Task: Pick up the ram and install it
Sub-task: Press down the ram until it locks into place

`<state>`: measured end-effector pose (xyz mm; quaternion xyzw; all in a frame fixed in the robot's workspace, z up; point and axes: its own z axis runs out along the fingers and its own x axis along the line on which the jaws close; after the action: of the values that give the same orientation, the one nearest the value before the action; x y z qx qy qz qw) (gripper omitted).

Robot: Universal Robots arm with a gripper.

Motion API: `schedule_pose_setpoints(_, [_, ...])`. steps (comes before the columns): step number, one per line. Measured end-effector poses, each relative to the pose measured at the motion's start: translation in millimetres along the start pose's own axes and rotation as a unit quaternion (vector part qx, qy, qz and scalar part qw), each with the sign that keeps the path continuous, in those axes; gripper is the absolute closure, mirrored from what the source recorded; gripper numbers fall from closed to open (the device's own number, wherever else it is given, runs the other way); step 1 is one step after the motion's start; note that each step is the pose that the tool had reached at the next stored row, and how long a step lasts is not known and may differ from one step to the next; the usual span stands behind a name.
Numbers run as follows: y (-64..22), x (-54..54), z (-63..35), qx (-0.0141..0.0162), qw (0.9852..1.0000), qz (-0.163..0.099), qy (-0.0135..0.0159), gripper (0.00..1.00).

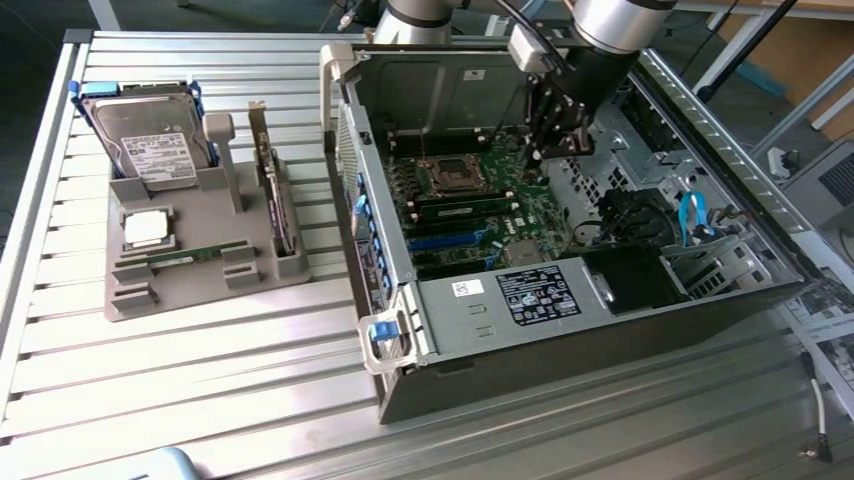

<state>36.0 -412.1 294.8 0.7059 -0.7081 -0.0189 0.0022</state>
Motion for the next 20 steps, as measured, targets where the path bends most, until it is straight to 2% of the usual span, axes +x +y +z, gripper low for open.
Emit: schedule_pose_setpoints(20, [-0.8, 0.5, 20.9, 0.0, 1.0, 0.0, 0.0, 0.89])
